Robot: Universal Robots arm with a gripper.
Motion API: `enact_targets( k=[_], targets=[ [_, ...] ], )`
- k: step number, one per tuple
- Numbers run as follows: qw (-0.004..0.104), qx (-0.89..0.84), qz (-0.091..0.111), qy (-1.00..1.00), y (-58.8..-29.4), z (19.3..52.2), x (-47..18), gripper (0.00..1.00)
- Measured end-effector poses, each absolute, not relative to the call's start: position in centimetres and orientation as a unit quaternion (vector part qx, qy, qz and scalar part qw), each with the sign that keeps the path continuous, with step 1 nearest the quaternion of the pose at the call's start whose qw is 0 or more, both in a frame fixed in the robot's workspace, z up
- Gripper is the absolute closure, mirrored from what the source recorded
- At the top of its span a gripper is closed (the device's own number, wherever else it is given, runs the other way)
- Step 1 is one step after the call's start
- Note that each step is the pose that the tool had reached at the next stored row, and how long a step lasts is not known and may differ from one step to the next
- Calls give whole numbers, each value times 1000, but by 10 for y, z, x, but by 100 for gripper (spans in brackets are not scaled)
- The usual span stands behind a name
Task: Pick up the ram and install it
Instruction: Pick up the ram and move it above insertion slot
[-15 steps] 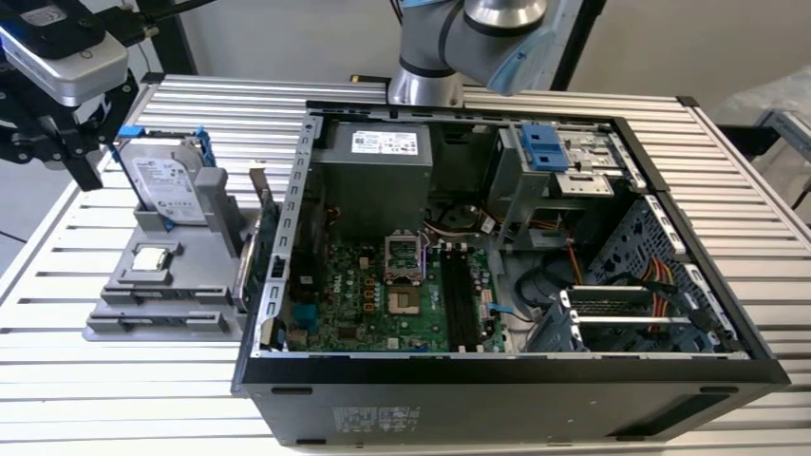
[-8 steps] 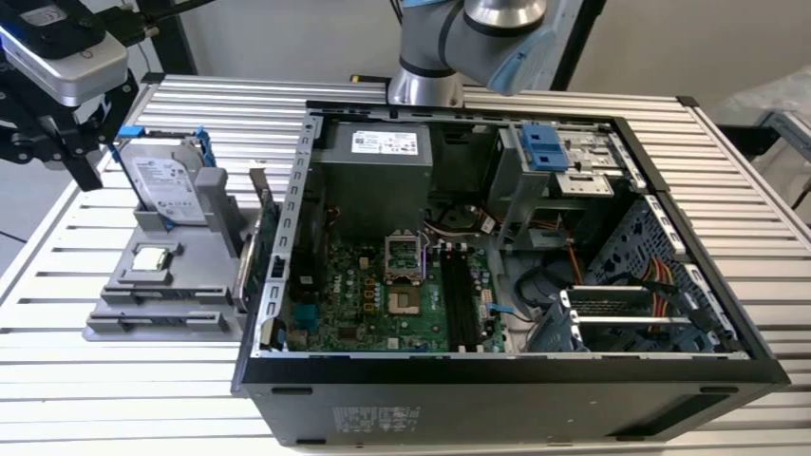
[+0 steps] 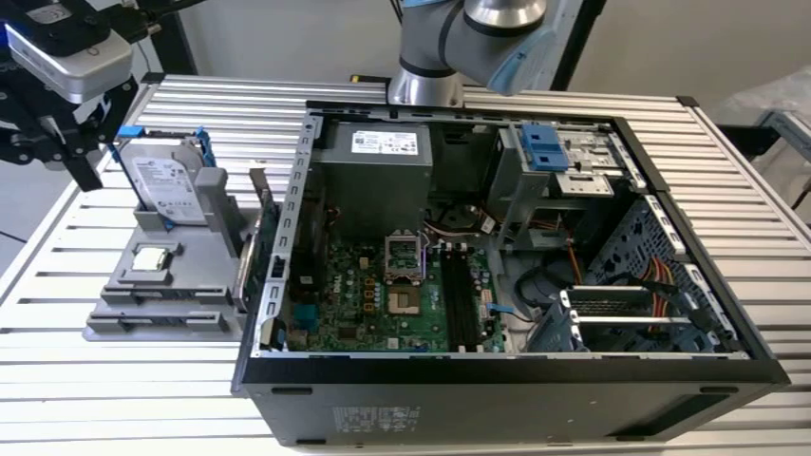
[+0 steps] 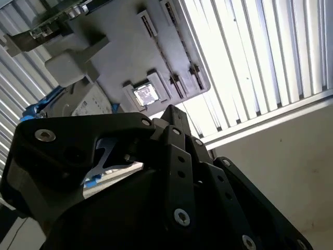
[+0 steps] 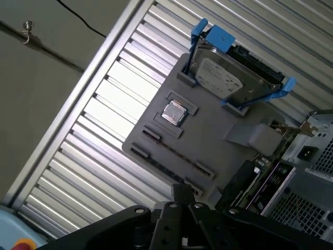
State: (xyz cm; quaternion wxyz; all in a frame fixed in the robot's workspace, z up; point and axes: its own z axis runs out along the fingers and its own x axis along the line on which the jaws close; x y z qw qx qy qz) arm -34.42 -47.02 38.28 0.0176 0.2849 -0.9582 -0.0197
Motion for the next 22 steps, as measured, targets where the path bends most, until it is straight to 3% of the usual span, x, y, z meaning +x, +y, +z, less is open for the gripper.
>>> enact_targets(
  k=[22],
  targets=[
    [18,328,-19,-944,-470,383,-344,100]
  ],
)
